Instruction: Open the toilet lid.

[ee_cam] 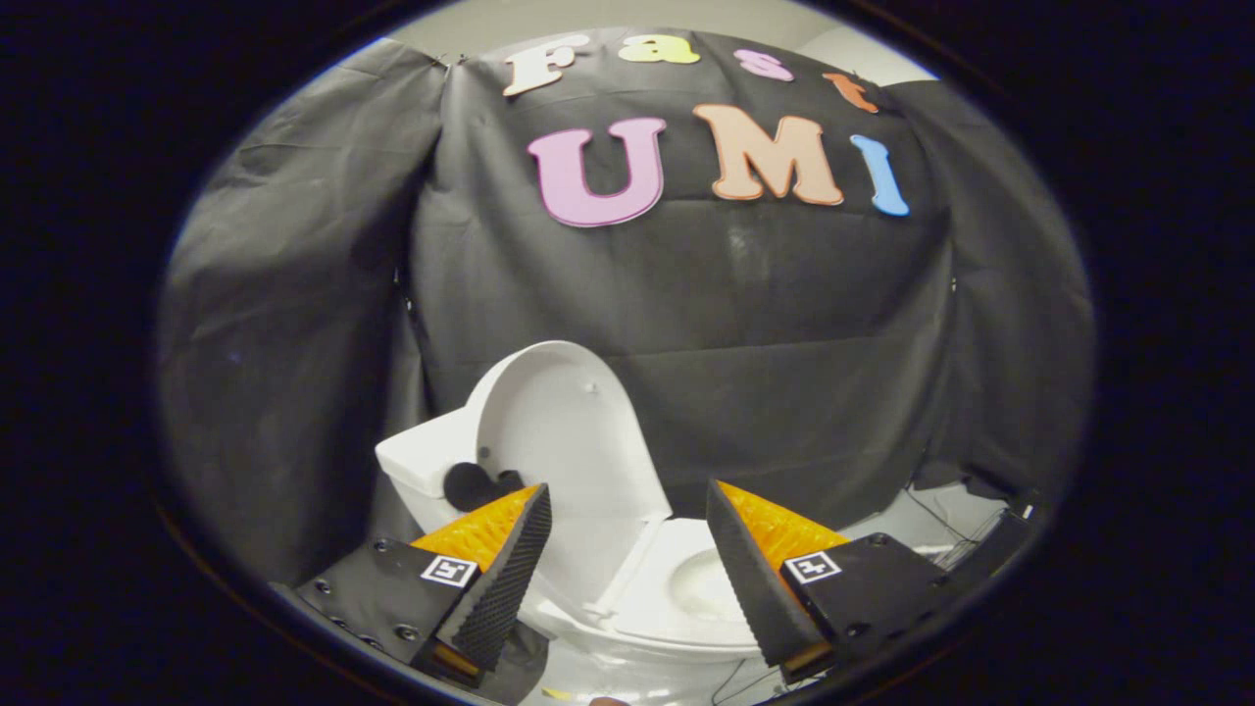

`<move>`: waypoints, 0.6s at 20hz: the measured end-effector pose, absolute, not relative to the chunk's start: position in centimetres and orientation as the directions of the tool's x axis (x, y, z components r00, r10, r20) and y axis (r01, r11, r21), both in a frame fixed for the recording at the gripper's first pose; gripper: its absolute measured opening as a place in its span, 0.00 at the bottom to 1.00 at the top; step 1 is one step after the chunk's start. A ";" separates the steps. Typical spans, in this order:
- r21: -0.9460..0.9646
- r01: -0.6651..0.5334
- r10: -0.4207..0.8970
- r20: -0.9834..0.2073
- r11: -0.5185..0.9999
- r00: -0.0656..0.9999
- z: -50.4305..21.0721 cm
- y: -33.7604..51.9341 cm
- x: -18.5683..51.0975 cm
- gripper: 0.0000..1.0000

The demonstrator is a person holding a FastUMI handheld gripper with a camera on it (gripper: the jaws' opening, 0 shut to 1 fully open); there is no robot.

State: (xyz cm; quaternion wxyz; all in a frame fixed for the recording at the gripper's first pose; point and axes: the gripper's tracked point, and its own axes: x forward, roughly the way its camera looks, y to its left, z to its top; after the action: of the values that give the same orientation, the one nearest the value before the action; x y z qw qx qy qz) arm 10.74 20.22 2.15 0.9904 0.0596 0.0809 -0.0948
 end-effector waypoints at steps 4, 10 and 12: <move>0.115 0.224 -0.207 -0.143 0.968 0.968 2.2 16.5 8.6 0.98; 0.036 0.163 -0.153 -0.200 0.986 0.968 -0.8 13.5 6.0 0.99; 0.000 0.146 -0.143 -0.216 0.989 0.966 -1.6 12.2 5.4 0.99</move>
State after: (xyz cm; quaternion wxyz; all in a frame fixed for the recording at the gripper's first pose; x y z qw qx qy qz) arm 5.38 12.20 -1.62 0.9914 0.0082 0.1085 -0.0729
